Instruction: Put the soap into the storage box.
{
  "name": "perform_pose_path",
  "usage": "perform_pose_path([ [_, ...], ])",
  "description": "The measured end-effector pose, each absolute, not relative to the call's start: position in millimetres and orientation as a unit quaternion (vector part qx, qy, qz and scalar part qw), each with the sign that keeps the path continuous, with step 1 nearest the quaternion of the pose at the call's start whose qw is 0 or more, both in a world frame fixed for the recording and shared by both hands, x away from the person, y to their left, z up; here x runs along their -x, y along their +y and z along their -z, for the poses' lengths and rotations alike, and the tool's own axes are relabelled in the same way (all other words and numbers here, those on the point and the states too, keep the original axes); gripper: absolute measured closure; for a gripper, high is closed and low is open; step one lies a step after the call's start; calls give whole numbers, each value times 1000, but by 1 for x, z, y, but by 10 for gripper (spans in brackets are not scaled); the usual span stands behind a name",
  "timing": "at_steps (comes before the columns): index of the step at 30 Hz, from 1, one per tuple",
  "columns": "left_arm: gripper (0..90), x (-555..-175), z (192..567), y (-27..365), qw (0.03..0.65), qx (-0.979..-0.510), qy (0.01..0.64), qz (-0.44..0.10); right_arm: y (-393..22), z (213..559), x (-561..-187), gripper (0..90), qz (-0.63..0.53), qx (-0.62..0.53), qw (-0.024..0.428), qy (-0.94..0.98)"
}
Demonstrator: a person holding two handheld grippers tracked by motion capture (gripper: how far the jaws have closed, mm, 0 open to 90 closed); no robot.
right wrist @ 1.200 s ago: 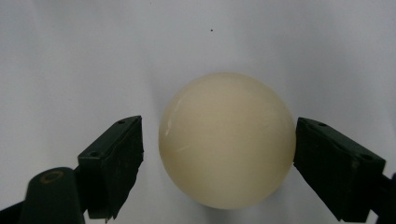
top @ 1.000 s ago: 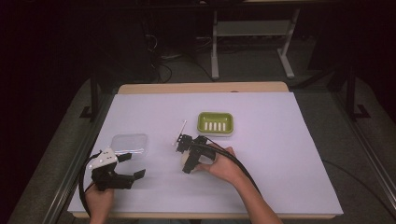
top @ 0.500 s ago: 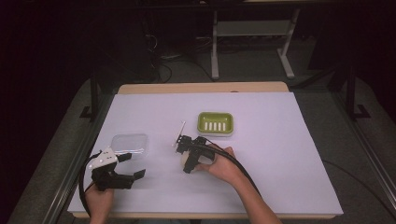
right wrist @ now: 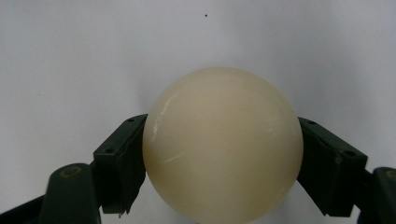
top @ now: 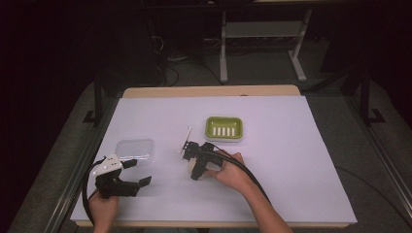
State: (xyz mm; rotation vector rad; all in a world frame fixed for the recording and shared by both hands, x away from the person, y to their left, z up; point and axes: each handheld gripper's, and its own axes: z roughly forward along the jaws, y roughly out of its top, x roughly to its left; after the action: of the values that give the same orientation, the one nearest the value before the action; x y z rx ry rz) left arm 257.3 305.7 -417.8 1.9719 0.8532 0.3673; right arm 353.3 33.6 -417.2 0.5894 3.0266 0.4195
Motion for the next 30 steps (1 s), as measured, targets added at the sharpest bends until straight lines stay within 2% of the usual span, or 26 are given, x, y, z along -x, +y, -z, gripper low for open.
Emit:
perform_pose_path([
  [14, 129, -257, 418, 306, 462, -802, 347, -150, 32, 414, -352, 232, -134, -189, 12, 973],
  [30, 129, -258, 418, 306, 464, -802, 345, -151, 20, 388, -355, 232, -156, -198, 18, 968],
])
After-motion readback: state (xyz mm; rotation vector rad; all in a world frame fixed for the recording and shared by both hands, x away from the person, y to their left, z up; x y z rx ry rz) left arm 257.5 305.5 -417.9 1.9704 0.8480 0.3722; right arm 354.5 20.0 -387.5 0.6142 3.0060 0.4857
